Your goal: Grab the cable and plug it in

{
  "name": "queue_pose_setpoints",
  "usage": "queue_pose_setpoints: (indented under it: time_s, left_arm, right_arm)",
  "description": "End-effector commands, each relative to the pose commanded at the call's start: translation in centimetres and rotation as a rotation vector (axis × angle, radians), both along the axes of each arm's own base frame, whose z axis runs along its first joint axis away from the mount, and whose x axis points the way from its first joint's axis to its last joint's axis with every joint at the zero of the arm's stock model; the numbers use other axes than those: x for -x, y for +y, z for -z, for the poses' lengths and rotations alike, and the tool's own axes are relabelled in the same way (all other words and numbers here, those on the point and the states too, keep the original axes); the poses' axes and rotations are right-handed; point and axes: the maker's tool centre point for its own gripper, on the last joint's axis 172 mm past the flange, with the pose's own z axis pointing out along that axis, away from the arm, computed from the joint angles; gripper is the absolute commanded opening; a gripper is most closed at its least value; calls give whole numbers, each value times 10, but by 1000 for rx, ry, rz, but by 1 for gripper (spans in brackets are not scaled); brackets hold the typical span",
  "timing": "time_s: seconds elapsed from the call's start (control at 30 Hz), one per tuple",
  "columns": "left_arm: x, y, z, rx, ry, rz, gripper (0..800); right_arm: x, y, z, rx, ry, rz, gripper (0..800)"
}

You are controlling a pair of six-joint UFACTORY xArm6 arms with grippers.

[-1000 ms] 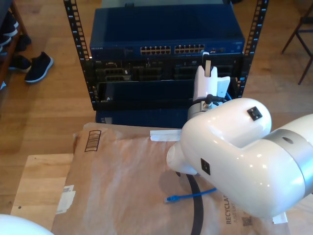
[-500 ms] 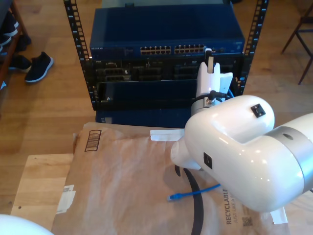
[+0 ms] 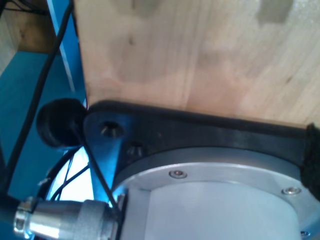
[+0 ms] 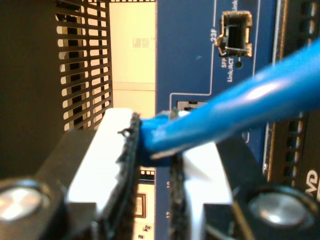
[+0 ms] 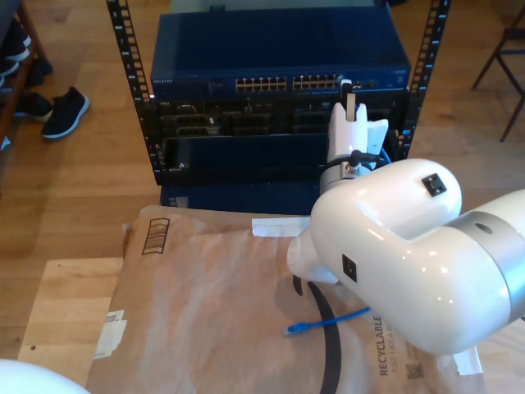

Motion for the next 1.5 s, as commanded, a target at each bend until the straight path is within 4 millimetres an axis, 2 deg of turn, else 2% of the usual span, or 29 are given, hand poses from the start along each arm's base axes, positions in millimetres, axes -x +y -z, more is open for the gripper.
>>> queue_pose_setpoints:
  time_s: [0.3,0.4,1.5]
  left_arm:
    - [0,0,0,0,0,0,799]
    - [0,0,0,0,0,0,799]
    - [0,0,0,0,0,0,799]
  right_arm:
    - [-2,0,2,0,0,2,0]
    - [-4,-7,3,2,0,13,0]
    - [-7,4,4,15,-4,-23,0]
